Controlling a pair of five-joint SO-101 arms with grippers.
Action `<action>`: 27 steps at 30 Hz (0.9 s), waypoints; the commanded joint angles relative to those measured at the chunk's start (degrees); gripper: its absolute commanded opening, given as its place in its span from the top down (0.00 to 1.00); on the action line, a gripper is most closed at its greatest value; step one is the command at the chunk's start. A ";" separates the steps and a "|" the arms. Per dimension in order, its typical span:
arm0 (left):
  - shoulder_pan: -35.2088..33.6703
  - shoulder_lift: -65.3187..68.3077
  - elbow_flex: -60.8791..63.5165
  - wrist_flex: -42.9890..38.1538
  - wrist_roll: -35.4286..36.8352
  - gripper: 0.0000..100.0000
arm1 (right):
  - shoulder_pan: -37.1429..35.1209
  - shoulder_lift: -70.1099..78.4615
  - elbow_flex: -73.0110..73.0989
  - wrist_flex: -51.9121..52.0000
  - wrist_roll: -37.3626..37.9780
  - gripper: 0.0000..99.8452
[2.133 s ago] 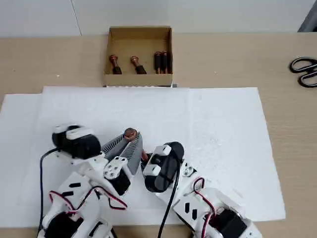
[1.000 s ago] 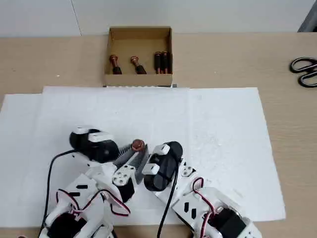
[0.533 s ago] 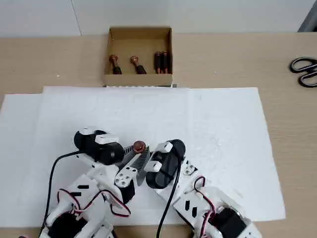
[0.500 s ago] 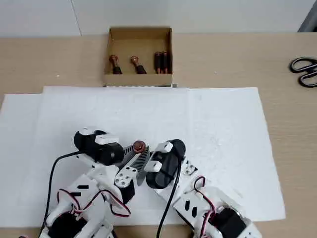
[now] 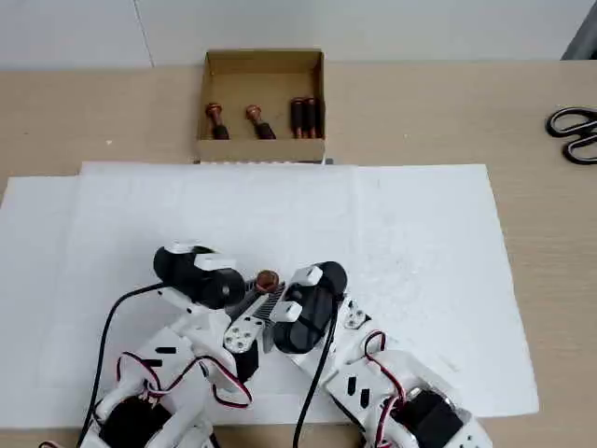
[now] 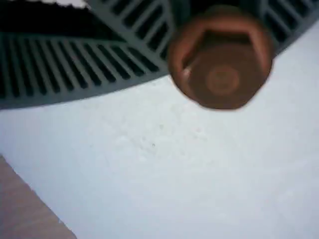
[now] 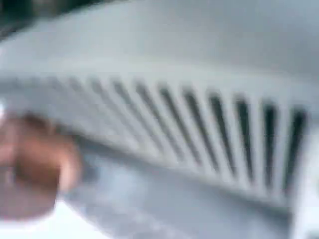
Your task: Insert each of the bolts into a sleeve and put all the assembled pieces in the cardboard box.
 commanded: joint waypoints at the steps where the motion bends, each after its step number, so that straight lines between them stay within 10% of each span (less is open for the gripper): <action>1: -2.81 0.18 2.95 0.53 -1.14 0.99 | 2.24 -0.84 -6.42 -1.63 0.00 1.00; 27: -2.37 0.18 1.71 0.79 -0.97 0.81 | 2.24 -0.84 -6.24 -1.19 0.00 1.00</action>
